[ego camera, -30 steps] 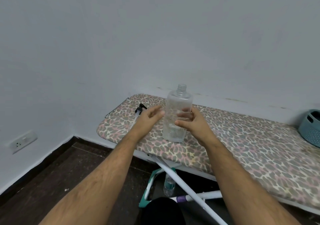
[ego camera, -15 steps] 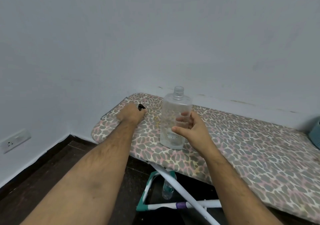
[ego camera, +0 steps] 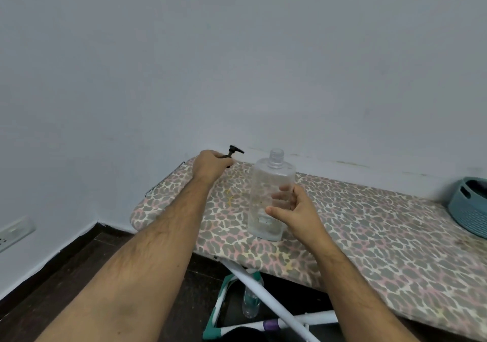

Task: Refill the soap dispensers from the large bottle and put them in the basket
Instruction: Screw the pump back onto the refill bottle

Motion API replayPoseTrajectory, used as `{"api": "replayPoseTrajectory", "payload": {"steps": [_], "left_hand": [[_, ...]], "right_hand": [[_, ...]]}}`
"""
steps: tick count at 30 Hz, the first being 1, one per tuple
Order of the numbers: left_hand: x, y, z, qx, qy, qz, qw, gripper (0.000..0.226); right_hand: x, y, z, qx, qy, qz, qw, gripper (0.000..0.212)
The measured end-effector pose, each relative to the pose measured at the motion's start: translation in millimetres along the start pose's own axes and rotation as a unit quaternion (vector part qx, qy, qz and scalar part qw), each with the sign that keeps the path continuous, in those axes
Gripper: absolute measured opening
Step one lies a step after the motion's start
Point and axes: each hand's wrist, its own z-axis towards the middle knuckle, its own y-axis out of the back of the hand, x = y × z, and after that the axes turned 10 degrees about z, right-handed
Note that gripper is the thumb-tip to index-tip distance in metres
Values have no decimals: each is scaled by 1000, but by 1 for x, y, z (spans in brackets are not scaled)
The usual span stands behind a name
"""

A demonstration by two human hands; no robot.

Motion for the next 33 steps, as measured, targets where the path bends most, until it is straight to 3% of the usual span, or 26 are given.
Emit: {"api": "replayPoseTrajectory", "payload": {"steps": [5, 12, 19, 33], "left_hand": [[-65, 3, -22, 28, -88, -132, 987, 21], [-145, 5, -67, 51, -184, -230, 954, 30], [-202, 6, -103, 40, -237, -291, 926, 20], [-245, 15, -133, 30, -263, -342, 902, 29]], "right_hand": [[9, 28, -16, -37, 3, -18, 999, 51], [28, 77, -41, -72, 2, -38, 997, 54], [35, 112, -55, -69, -6, -64, 996, 54], [19, 133, -71, -47, -44, -109, 992, 49]]}}
